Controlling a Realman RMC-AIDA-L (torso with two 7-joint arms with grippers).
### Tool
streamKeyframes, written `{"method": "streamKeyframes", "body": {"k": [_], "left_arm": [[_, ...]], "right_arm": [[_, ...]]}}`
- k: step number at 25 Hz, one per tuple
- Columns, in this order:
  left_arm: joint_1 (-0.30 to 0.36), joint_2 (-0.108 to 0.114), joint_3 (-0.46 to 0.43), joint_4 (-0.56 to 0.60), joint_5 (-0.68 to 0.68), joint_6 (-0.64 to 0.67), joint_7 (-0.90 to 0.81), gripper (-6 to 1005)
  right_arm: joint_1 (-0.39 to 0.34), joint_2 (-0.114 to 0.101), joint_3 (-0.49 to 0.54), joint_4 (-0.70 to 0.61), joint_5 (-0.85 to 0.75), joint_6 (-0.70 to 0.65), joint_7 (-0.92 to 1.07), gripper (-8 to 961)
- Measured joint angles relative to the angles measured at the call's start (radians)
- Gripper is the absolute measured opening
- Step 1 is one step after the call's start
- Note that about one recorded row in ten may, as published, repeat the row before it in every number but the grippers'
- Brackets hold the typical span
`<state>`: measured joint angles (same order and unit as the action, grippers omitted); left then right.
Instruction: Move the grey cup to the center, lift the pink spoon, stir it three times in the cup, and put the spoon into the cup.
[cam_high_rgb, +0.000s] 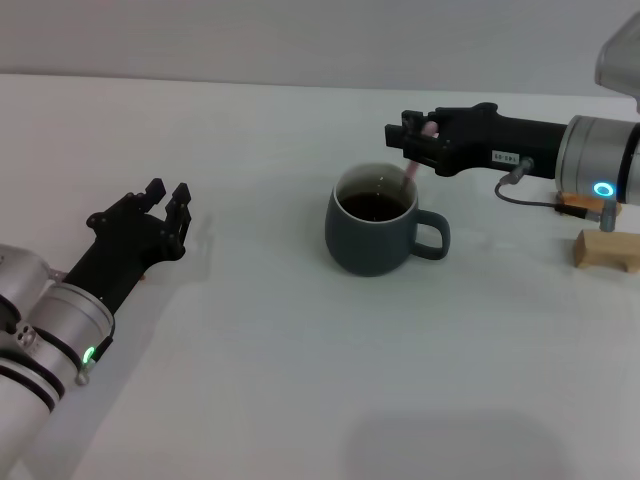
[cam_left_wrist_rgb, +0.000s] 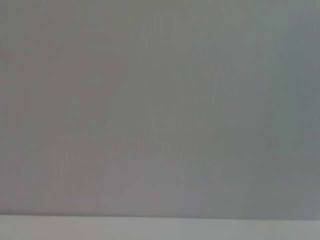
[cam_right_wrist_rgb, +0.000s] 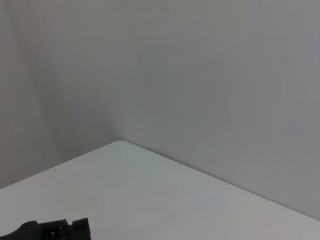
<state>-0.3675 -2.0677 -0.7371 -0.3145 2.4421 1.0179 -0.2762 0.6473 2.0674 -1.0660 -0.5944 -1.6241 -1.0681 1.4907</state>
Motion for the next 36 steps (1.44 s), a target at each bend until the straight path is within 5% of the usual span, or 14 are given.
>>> {"method": "streamKeyframes", "body": {"k": [5,16,19,26,36], "left_arm": [[-0.004,0.0,-0.006,-0.005,-0.002,-0.001,-0.001,300],[-0.014,0.002,-0.018,-0.004,-0.005,0.008,-0.057,300],[-0.013,0.003,-0.021,-0.006,-0.006,0.012,-0.064,300],[0.001,0.006,-0.036,0.004,-0.006,0.126,-0.172,300],[0.041,0.001,-0.056,0.003,-0.008,0.265,-0.188,300]], "right_arm": [[-0.04,0.006,0.0,-0.046,0.001,-0.01,0.0,208],[-0.253,0.008,0.104,-0.242,0.105,-0.1,-0.015,676],[-0.299,0.008,0.22,-0.24,0.128,-0.166,-0.057,683],[-0.416,0.004,0.497,-0.02,0.39,-0.373,-0.425,689],[-0.464,0.005,0.734,0.304,0.543,-0.408,-0.774,689]]}}
